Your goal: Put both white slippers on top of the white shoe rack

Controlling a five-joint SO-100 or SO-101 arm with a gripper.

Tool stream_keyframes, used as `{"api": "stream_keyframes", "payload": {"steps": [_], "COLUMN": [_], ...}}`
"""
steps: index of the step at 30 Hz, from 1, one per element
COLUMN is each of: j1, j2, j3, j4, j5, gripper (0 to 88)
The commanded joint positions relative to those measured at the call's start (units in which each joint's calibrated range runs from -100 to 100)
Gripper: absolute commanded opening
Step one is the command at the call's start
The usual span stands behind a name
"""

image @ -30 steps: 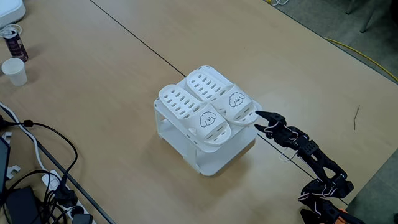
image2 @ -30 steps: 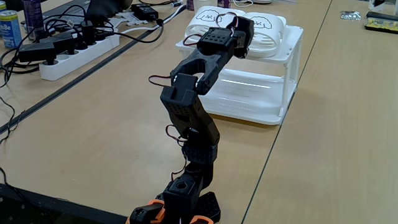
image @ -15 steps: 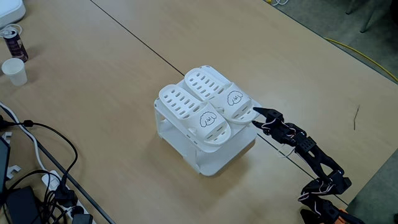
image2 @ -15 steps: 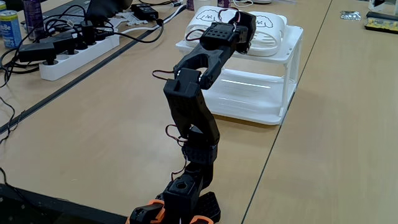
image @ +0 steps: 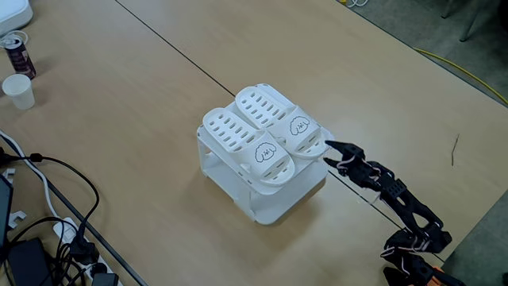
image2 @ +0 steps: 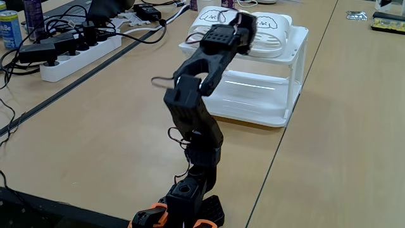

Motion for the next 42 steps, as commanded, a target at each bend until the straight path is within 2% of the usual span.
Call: {"api": "stream_keyframes", "payload": {"steps": [1,3,7,13,21,26,29,39,42], "j1": [-0.54,-0.21,0.86,0.69,0.61,0.69,0.61,0.61,0.61], "j2": [-14.1,-20.08,-27.9,-31.01,-31.43,-38.5,-44.73,-63.41,-63.16], "j3": [8.76,16.7,35.01,53.06,56.12,62.8,64.06,63.88,63.79], "j4": [-1.77,-6.77,-23.94,-47.84,-76.92,-94.0,-97.89,-100.04,-106.69], "j5": [0.42,0.42,0.42,0.42,0.42,0.42,0.42,0.42,0.42], "gripper": [23.5,21.7,14.4,0.8,0.8,0.8,0.8,0.8,0.8]}}
